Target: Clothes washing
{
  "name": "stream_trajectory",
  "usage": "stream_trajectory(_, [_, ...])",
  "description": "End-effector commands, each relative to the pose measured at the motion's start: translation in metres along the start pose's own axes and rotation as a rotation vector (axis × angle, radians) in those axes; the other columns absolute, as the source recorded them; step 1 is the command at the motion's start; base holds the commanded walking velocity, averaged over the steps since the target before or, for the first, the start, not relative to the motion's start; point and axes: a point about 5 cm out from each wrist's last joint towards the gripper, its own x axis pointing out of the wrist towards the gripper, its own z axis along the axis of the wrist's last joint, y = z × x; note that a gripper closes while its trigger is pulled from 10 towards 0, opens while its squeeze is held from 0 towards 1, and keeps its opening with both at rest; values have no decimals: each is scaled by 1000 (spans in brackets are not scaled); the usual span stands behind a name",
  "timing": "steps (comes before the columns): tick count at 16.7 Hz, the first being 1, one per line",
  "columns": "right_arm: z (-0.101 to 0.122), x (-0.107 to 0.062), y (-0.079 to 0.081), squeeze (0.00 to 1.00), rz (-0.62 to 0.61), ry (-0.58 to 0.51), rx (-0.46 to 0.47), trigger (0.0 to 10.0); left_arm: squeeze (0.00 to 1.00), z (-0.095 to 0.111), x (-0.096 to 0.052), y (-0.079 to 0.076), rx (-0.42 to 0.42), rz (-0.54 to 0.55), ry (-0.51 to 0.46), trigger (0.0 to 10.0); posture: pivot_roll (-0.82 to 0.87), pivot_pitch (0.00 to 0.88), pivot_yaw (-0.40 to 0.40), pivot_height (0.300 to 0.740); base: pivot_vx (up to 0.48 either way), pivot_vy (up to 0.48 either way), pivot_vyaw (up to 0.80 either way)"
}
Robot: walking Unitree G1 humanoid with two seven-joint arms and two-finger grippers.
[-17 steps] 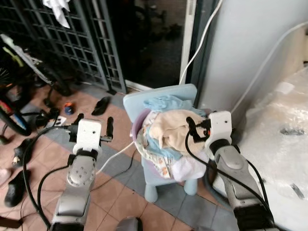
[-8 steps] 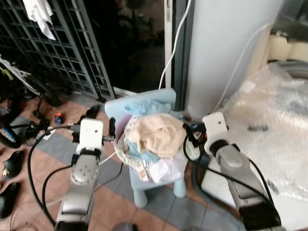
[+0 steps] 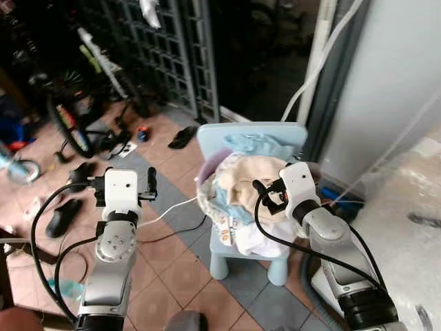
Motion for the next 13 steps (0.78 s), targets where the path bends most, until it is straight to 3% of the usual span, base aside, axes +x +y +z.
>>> stream_trajectory(1, [4,3,6,0,27,-15,-1,10000,0,-1,2,5,-5,13,11,10000,-43,28,112,740,277,0,0])
stream_trajectory(9, [-1,-1,4,0,-22,9,-2,10000,0,-2,1,3,-20,3,23,10000,-44,25,103,740,357,222,0])
stream_trajectory(13, [-10,-3,-8,0,-112,70,-34,10000,0,-6,-1,2,-8,-7,50,10000,-34,24,94,740,0,0,0])
